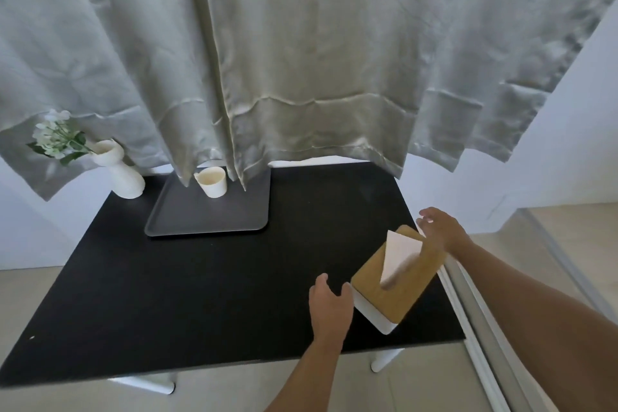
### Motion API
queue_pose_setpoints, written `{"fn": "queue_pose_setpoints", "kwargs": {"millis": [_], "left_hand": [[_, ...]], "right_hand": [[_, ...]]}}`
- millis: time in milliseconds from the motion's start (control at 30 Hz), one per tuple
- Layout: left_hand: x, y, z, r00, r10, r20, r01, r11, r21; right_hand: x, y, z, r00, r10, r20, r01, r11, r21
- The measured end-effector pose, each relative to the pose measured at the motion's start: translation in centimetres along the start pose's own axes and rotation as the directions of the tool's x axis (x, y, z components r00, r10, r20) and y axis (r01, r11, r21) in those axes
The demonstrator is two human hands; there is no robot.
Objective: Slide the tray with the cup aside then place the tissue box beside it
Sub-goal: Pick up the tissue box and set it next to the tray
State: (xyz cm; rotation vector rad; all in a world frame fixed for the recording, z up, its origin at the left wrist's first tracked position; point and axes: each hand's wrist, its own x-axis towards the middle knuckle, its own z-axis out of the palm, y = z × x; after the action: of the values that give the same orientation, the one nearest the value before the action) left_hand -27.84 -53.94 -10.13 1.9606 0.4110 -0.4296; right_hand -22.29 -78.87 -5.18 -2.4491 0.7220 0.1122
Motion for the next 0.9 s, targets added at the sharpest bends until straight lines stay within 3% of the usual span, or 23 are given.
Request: {"fn": "queue_pose_setpoints", "kwargs": {"millis": [500,900], "left_hand": [[-2.8,0.0,8.8,0.980,-0.091,-0.179,0.085,0.995,-0.041],[-2.9,-0.5,9.8,0.974,-0.049,-0.220,0.027,0.995,-0.101]], "right_hand": [[3.3,6.1,1.3,0.960,-0.106,0.260,0.095,0.994,0.056],[3.5,6.8,1.8,0.949,-0.143,0.280,0.106,0.984,0.144]]}}
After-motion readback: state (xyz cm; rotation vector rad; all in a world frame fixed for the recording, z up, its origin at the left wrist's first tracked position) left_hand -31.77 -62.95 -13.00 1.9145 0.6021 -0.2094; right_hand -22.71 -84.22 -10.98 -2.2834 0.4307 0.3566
